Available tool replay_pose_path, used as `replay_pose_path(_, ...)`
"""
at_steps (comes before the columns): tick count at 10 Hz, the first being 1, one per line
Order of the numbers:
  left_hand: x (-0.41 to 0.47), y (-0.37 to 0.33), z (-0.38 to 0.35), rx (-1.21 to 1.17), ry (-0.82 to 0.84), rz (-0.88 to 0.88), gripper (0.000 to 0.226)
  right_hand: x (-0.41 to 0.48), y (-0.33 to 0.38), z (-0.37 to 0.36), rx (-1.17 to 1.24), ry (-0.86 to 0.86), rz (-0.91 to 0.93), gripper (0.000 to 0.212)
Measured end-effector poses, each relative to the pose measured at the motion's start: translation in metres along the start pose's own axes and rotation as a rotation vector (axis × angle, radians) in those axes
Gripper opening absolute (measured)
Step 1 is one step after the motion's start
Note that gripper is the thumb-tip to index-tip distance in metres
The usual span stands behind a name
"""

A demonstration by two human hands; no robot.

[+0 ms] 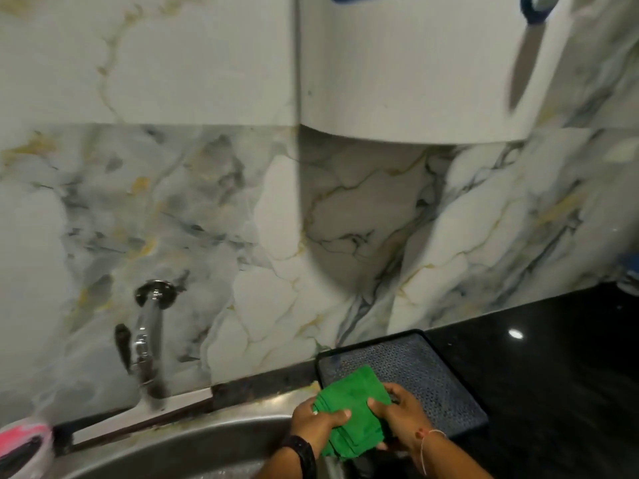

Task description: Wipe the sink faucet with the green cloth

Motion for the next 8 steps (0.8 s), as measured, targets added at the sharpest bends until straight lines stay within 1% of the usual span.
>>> replay_pose_path(1, 0.043, 0.031, -0.052, 0.017, -0.004, 0.054, 0.033, 0.061, -0.036, 0.037, 0.019, -0.143, -0.098, 0.02)
replay_pose_path(2, 0.084, 0.056, -0.096, 0.036, 0.007, 0.106, 0.035, 0.115, -0.07, 0.056, 0.016, -0.195, -0.16, 0.023)
replay_pose_path(3, 0.124, 0.074, -0.125, 0.108, -0.028, 0.095, 0.032, 0.158, -0.091, 0.065, -0.036, -0.252, -0.156, 0.01)
replay_pose_path(4, 0.146, 0.076, -0.127, 0.484, -0.106, -0.044, 0.039, 0.172, -0.088, 0.073, -0.304, -0.325, -0.017, 0.015)
replay_pose_path(5, 0.153, 0.074, -0.124, 0.739, -0.18, -0.158, 0.053, 0.176, -0.085, 0.073, -0.513, -0.359, 0.115, 0.023)
replay_pose_path(6, 0.158, 0.072, -0.122, 0.83, -0.25, -0.192, 0.069, 0.181, -0.089, 0.072, -0.567, -0.353, 0.133, 0.028)
replay_pose_path(7, 0.148, 0.068, -0.125, 0.981, -0.233, -0.224, 0.056, 0.186, -0.09, 0.074, -0.58, -0.288, 0.045, 0.043)
replay_pose_path(8, 0.129, 0.062, -0.112, 1.054, -0.229, -0.25, 0.041, 0.172, -0.088, 0.081, -0.507, -0.291, -0.013, 0.057)
Point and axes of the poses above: each hand's wrist, its own x-axis towards the middle knuckle, its own z-axis out of the back of the hand, y = z × x, the point moved 9 cm from there along x, towards the middle knuckle, and after that the axes turned 11 degrees about -y, right-handed, at the moved point
